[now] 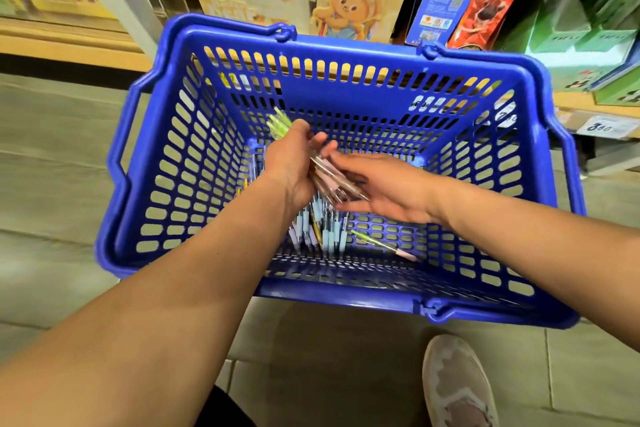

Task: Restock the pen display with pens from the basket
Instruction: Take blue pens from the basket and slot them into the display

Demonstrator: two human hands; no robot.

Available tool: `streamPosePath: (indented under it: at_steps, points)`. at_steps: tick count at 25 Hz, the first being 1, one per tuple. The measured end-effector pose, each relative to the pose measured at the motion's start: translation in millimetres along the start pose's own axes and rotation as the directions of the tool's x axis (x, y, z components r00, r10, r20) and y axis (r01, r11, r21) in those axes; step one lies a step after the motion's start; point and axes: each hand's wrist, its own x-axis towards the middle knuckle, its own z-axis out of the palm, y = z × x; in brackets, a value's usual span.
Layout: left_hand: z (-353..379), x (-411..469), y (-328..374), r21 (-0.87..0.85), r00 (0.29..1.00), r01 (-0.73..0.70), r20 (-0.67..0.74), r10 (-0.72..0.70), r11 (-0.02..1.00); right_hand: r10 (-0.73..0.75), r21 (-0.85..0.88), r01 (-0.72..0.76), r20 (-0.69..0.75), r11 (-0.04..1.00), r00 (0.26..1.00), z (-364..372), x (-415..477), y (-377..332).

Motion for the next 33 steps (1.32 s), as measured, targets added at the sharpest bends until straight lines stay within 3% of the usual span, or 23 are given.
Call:
streamPosePath:
  at_steps: [4,5,7,10,12,13,15,16,22,25,27,28,29,30,31,32,33]
  points:
    - [-3,0,2,0.013,1.0,0.012,-0.013,-0.012,1.0,0.13,-0.263,-0.08,0.18,0.962,0.975,-12,-11,8]
    - [-1,0,1,0.023,1.0,0.008,-0.013,-0.008,1.0,0.093,-0.314,-0.04,0.156,0.949,0.983,-10,-10,12]
    - [4,-3,-1,0.043,1.0,0.021,0.002,-0.021,0.999,-0.081,-0.395,0.061,-0.035,0.917,0.996,5,-6,20]
    - [7,-6,-6,0.077,1.0,0.018,-0.001,-0.018,0.997,-0.265,-0.46,0.137,-0.226,0.877,0.937,23,0,28]
    - [7,-7,-5,0.054,1.0,0.016,-0.004,-0.016,0.998,-0.238,-0.269,0.17,-0.244,0.948,0.94,26,2,31]
    - [6,-7,-3,0.033,1.0,0.015,-0.007,-0.015,0.999,-0.185,-0.056,0.176,-0.252,0.983,0.95,27,2,30]
    - [6,-8,-1,-0.008,1.0,0.008,-0.017,-0.008,1.0,-0.061,0.352,0.152,-0.258,0.924,0.964,29,1,26]
    - [7,-10,-1,-0.012,1.0,0.008,-0.017,-0.009,1.0,-0.026,0.45,0.151,-0.272,0.88,0.962,29,1,24]
    - [23,-18,-13,-0.002,0.999,-0.024,-0.03,0.024,1.0,-0.026,0.571,0.266,-0.393,0.777,0.919,36,8,10]
    - [19,-16,-9,-0.017,0.996,-0.061,-0.061,0.06,0.998,-0.039,0.596,0.252,-0.346,0.762,0.937,30,16,10]
    - [13,-15,-5,0.011,0.997,-0.06,-0.055,0.061,0.998,-0.008,0.462,0.181,-0.353,0.868,0.936,16,21,15]
    - [10,-15,-4,0.029,0.998,-0.051,-0.037,0.053,0.998,0.007,0.252,0.099,-0.388,0.963,0.922,6,24,19]
    - [8,-16,-3,0.045,0.999,-0.041,-0.011,0.042,0.998,0.003,-0.078,-0.039,-0.411,0.996,0.912,-5,25,25]
    - [6,-17,-2,0.074,0.999,-0.034,0.021,0.033,0.997,-0.002,-0.452,-0.196,-0.401,0.87,0.916,-15,28,32]
    - [4,-17,-2,0.12,0.998,-0.035,0.053,0.029,0.992,0.022,-0.739,-0.297,-0.357,0.604,0.934,-24,30,40]
    - [3,-17,-2,0.178,0.996,-0.044,0.08,0.03,0.983,0.068,-0.891,-0.324,-0.319,0.319,0.945,-31,34,49]
    - [3,-18,-2,0.226,0.994,-0.056,0.102,0.033,0.972,0.111,-0.945,-0.312,-0.301,0.102,0.947,-36,35,57]
